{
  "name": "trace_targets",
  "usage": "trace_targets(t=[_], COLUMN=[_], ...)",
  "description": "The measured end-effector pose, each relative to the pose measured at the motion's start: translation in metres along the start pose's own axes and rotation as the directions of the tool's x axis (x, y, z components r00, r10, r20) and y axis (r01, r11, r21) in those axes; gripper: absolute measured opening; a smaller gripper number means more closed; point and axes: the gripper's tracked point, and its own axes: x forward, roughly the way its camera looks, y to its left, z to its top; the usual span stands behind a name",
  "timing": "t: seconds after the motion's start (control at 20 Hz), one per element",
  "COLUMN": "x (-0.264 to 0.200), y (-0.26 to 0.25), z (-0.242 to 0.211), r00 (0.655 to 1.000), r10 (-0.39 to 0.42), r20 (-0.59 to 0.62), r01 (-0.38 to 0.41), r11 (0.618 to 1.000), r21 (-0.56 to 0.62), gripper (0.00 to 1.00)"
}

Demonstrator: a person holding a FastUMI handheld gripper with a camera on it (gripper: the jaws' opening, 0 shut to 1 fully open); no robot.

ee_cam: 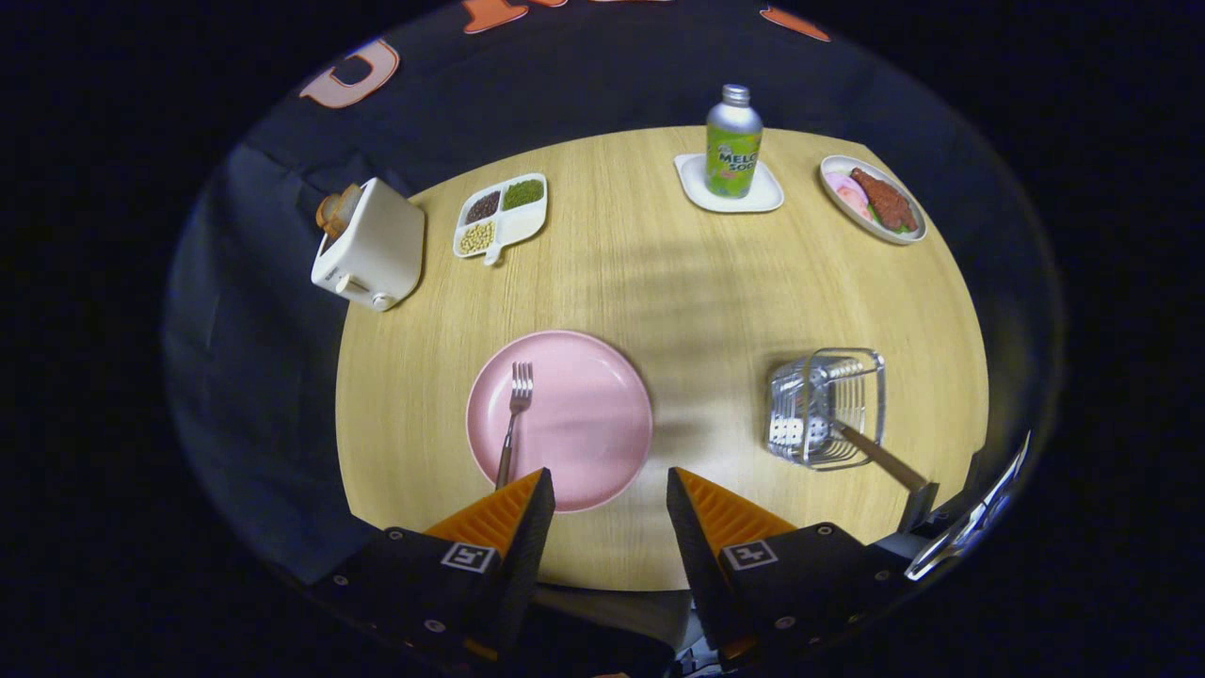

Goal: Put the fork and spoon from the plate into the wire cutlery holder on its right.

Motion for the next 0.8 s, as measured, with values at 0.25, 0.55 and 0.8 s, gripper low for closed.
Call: trace_targets(t=[0.25,0.55,0.8], x=[0.043,0.092,0.119], y=[0.042,0.08,0.088], z=[-0.023,-0.035,-0.046], r00=[0.997,0.99,0.982], r10=[0.002,-0.021,-0.049], r20=[-0.072,-0.14,-0.181], r01=[-0.003,0.012,0.041], r11=[1.0,0.998,0.998], r21=[-0.017,-0.062,-0.046], gripper=[0.77,0.78,0.68])
